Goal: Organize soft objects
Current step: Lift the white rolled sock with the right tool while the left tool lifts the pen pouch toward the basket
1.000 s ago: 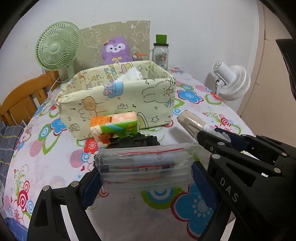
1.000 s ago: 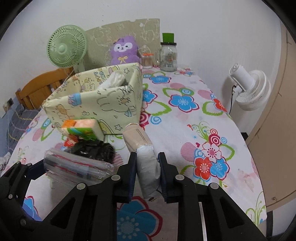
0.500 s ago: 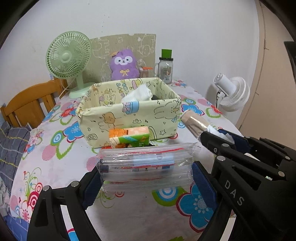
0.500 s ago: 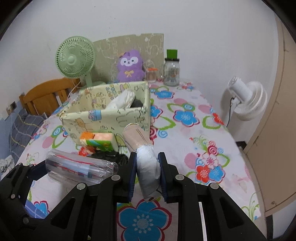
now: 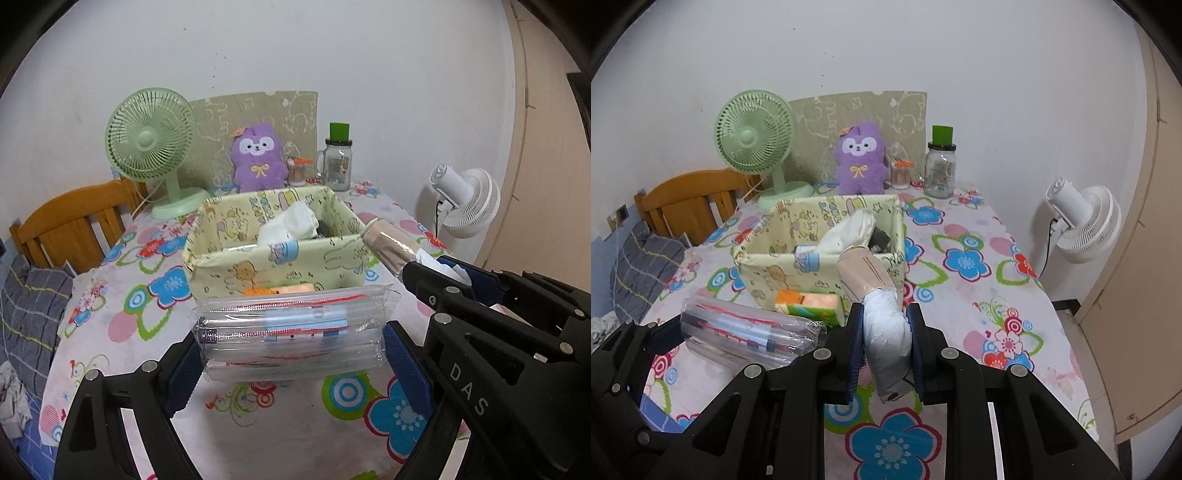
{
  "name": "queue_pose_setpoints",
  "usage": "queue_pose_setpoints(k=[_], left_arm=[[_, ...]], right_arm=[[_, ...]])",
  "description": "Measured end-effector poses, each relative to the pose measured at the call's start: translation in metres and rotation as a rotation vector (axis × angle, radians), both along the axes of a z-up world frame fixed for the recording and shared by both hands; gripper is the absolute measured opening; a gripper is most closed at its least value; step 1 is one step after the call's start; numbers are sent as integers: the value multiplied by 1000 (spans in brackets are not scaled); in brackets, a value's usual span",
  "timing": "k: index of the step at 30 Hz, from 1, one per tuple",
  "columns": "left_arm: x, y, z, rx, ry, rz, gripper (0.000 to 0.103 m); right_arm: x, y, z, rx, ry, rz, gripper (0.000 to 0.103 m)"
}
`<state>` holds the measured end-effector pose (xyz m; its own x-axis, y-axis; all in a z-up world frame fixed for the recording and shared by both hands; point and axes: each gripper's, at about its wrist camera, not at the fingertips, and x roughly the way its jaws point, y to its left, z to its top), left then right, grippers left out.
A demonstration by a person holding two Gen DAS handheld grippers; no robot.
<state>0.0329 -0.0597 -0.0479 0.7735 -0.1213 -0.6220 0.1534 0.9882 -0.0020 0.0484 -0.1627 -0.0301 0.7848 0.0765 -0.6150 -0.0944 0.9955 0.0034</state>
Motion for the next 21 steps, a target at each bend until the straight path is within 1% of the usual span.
queue_pose_setpoints(k=[21], left_arm=[[10, 13, 31, 13, -59, 22, 92]], right_arm=[[8, 19, 37, 5, -52, 38, 25]])
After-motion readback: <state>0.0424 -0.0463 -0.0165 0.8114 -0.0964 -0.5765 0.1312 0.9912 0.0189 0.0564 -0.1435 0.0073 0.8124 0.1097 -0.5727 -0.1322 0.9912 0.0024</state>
